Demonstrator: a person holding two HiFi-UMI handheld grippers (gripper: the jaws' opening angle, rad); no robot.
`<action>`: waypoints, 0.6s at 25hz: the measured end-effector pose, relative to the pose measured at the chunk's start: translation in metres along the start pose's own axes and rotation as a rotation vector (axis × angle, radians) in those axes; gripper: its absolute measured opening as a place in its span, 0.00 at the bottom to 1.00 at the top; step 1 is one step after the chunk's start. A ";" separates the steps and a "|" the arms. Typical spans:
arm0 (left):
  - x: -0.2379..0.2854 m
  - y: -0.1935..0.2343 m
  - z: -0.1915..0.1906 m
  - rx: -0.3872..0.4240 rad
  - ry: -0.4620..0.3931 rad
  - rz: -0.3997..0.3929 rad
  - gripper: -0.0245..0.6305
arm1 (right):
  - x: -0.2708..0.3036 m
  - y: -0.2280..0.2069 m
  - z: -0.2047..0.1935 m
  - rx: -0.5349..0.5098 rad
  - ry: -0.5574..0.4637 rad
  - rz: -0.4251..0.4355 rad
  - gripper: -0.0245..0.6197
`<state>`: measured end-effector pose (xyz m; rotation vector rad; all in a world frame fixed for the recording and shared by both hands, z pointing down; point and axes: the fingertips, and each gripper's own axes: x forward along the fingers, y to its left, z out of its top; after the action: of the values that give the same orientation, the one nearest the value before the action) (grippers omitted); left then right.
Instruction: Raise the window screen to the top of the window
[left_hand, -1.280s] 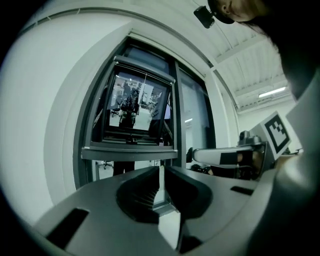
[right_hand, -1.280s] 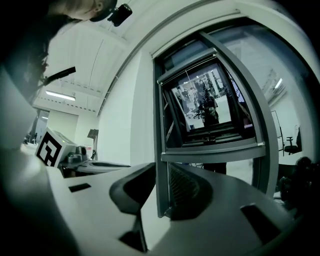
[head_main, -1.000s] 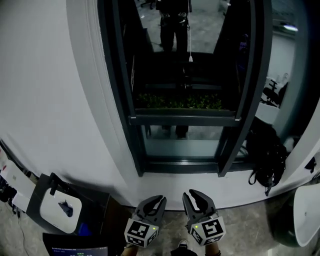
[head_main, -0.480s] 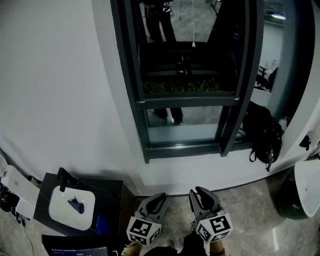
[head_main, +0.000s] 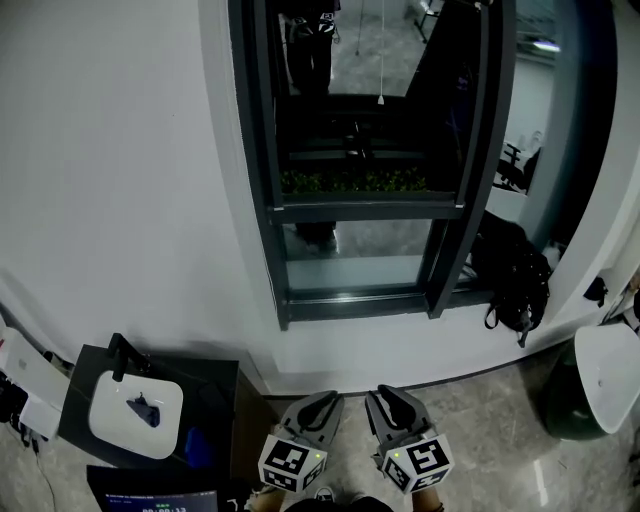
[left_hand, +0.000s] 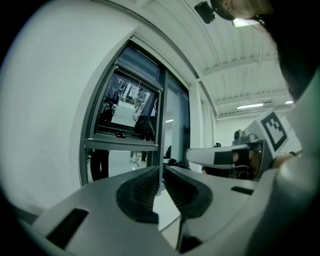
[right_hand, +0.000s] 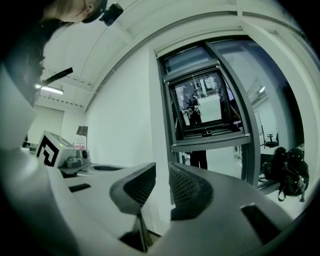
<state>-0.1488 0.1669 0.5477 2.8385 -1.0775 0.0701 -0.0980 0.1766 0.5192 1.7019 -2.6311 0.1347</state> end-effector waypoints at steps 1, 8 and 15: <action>0.001 -0.003 0.000 0.005 0.004 0.000 0.09 | -0.001 -0.002 -0.003 -0.002 0.007 -0.001 0.15; 0.009 -0.027 -0.002 -0.008 0.019 0.013 0.09 | -0.025 -0.013 -0.005 0.027 0.040 0.008 0.15; 0.016 -0.048 -0.008 0.005 0.040 0.011 0.09 | -0.038 -0.019 -0.010 0.028 0.048 0.029 0.15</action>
<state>-0.1051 0.1933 0.5530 2.8228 -1.0864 0.1301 -0.0655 0.2043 0.5289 1.6480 -2.6325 0.2111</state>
